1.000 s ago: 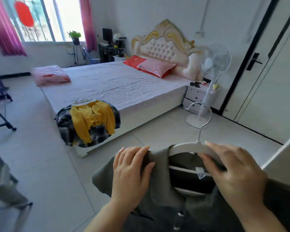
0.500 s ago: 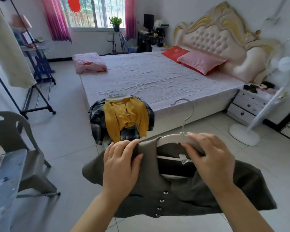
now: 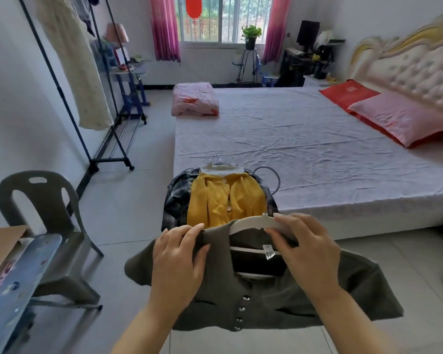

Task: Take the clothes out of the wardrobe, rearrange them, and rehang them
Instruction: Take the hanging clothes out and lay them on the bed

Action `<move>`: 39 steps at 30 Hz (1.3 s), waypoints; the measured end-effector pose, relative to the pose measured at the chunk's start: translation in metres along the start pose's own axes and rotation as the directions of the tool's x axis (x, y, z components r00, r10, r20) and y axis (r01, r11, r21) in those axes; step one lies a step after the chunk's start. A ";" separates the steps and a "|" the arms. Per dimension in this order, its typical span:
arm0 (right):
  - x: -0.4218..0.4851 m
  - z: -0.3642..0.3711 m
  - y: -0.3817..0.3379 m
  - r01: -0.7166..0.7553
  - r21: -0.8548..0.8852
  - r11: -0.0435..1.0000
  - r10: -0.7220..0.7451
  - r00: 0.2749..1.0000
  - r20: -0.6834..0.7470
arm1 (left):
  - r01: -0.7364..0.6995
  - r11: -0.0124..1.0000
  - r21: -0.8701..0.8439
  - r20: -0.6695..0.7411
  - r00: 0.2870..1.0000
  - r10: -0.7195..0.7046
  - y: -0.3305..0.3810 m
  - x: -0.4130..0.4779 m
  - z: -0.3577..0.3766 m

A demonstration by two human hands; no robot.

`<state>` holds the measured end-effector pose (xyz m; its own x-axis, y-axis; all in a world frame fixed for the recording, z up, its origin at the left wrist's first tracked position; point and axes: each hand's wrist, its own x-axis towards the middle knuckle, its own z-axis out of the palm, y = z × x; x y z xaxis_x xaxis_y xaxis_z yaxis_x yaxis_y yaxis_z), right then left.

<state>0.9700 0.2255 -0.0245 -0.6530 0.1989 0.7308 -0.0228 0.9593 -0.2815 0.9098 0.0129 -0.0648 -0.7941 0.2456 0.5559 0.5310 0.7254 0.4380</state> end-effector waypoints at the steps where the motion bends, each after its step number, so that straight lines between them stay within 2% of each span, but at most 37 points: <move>1: 0.011 0.015 0.008 0.007 0.011 1.000 -0.007 1.000 0.008 | 0.011 1.000 0.003 0.000 1.000 -0.011 -0.006 0.012 0.010; 7: 0.073 0.110 0.060 0.000 0.018 1.000 -0.001 0.998 0.065 | 0.036 0.999 -0.001 0.005 0.999 -0.036 -0.048 0.090 0.088; 20: 0.215 0.310 0.132 -0.055 0.072 0.996 0.039 0.977 0.207 | 0.164 0.986 -0.022 0.236 0.959 -0.154 -0.148 0.274 0.212; 28: 0.288 0.438 0.184 -0.116 0.159 0.980 0.049 0.925 0.376 | 0.280 0.954 0.108 0.320 0.899 -0.300 -0.195 0.361 0.285; 32: 0.328 0.500 0.209 -0.160 0.192 0.968 0.048 0.871 0.488 | 0.352 0.919 0.178 0.356 0.848 -0.394 -0.217 0.409 0.327; 35: 0.358 0.556 0.229 -0.168 0.176 0.970 0.040 0.824 0.565 | 0.430 0.880 0.204 0.401 0.783 -0.476 -0.232 0.452 0.357; 37: 0.376 0.593 0.240 -0.205 0.108 0.973 0.084 0.744 0.663 | 0.448 0.861 0.241 0.413 0.755 -0.509 -0.242 0.472 0.372; 39: 0.386 0.622 0.249 -0.276 0.043 0.960 0.140 0.610 0.780 | 0.474 0.841 0.261 0.401 0.739 -0.541 -0.250 0.484 0.384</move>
<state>0.2414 0.4169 -0.1989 -0.9919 0.0993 -0.0792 0.1256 0.8578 -0.4984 0.2789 0.1971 -0.1764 -0.9928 0.0471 -0.1098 -0.0071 0.8942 0.4476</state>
